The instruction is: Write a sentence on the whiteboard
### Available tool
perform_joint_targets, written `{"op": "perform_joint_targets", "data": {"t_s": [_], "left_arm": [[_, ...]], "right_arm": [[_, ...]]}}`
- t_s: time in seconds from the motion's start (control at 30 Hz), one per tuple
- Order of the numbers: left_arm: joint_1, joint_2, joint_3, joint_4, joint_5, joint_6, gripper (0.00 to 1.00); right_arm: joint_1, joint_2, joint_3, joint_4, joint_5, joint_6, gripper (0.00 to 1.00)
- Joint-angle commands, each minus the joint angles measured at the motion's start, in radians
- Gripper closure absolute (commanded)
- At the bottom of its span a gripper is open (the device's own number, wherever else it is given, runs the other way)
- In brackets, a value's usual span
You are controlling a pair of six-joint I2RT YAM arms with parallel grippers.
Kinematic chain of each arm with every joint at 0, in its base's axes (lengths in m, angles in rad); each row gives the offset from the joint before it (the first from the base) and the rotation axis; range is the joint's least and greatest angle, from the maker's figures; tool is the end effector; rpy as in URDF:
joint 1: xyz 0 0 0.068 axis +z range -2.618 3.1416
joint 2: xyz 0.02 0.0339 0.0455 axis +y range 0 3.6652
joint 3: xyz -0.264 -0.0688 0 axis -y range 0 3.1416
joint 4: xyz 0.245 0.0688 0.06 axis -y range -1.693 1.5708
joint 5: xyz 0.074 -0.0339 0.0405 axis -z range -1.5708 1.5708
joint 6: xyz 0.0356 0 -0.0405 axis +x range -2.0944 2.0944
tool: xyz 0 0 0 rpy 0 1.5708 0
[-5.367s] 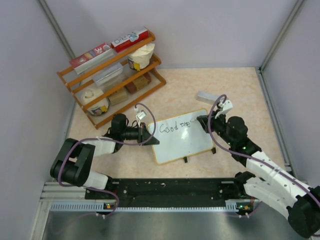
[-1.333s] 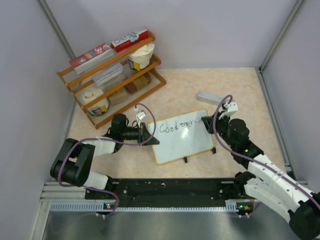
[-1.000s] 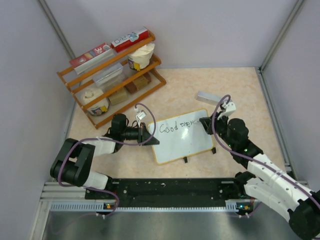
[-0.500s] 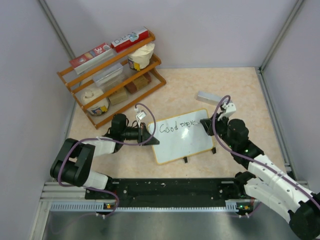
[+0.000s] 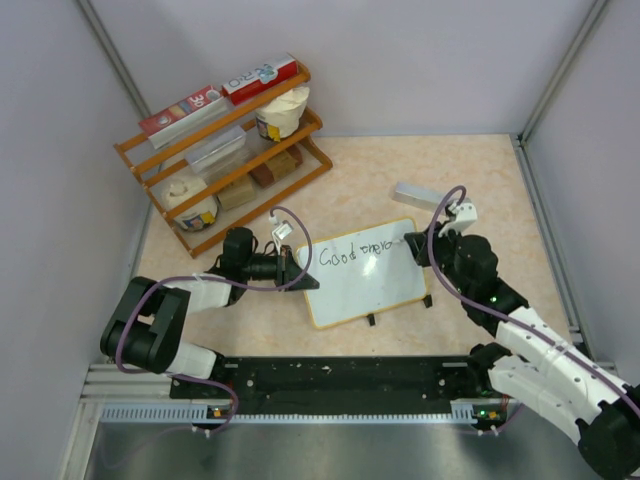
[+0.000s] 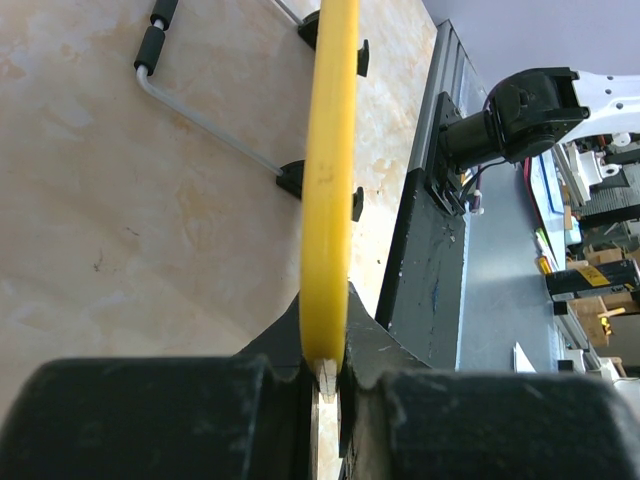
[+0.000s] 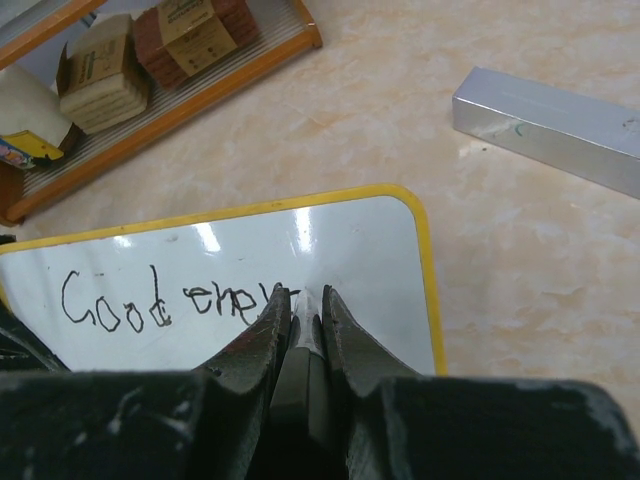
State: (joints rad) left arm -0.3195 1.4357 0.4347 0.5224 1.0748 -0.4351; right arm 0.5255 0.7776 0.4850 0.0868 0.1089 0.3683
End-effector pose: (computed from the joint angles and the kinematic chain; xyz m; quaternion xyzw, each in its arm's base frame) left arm 0.2255 -0.1076 0.1593 0.2230 0.7482 -0.5710 0.2536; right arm 0.1670 0.0924 0.2631 -0.0266 0.7752 0.2341 0.5862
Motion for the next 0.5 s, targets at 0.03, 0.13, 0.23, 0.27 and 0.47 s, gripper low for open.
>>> {"op": "perform_joint_targets", "data": {"t_s": [0.03,0.13,0.23,0.27,0.47], "left_arm": [[-0.012,-0.011,0.01,-0.004,-0.059,0.067,1.0],[-0.013,-0.011,0.01,-0.004,-0.059,0.067,1.0],[-0.012,-0.011,0.012,-0.004,-0.059,0.067,1.0],[-0.013,-0.011,0.012,-0.007,-0.061,0.068,1.0],[-0.015,-0.009,0.013,-0.007,-0.061,0.07,1.0]], "right_arm": [[0.007,0.008,0.049,0.028,0.038,0.0,1.0],[0.007,0.02,0.05,0.024,0.023,-0.008,1.0],[0.007,0.025,0.046,0.004,0.009,-0.009,1.0],[0.007,0.022,0.043,-0.001,0.008,-0.008,1.0],[0.007,0.005,0.018,-0.022,-0.008,-0.011,1.0]]}}
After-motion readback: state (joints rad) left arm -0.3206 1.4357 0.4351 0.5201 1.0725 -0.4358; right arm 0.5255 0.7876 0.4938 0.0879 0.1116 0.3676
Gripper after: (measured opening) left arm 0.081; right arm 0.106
